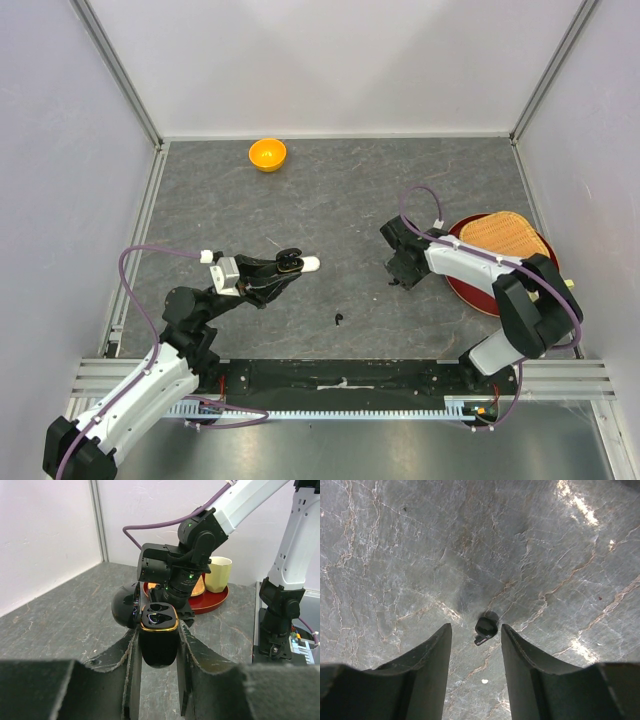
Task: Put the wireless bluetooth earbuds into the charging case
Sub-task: Pick up the earbud from the center of the board.
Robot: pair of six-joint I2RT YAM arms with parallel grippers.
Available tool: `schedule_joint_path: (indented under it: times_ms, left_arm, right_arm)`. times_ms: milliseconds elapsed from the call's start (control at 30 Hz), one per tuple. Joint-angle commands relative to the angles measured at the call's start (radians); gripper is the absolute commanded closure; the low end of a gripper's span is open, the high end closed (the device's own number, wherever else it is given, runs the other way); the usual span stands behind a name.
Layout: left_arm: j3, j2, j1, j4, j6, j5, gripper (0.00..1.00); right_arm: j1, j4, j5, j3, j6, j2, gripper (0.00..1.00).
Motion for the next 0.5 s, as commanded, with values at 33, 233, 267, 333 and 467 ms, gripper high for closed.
schedule_joint_path:
  times_ms: [33,233,267,333,467]
  left_arm:
    - [0.002,-0.002,-0.002,0.02,0.034,-0.019,0.98]
    - [0.003,-0.005,-0.003,0.016,0.036,-0.023,0.98]
    - [0.002,-0.005,-0.002,0.016,0.036,-0.023,0.98]
    - [0.003,-0.003,-0.003,0.015,0.036,-0.022,0.98]
    - [0.003,-0.002,-0.003,0.016,0.036,-0.022,0.98]
  right_arm:
    - [-0.006,0.029,-0.007,-0.006,0.008,0.024,0.5]
    - [-0.007,0.033,-0.007,-0.006,0.006,0.041,0.52]
    - [-0.009,0.033,-0.006,-0.006,0.006,0.041,0.52]
    - [-0.007,0.033,-0.002,-0.009,0.006,0.041,0.52]
    - [-0.01,0.031,0.002,-0.012,0.008,0.038,0.55]
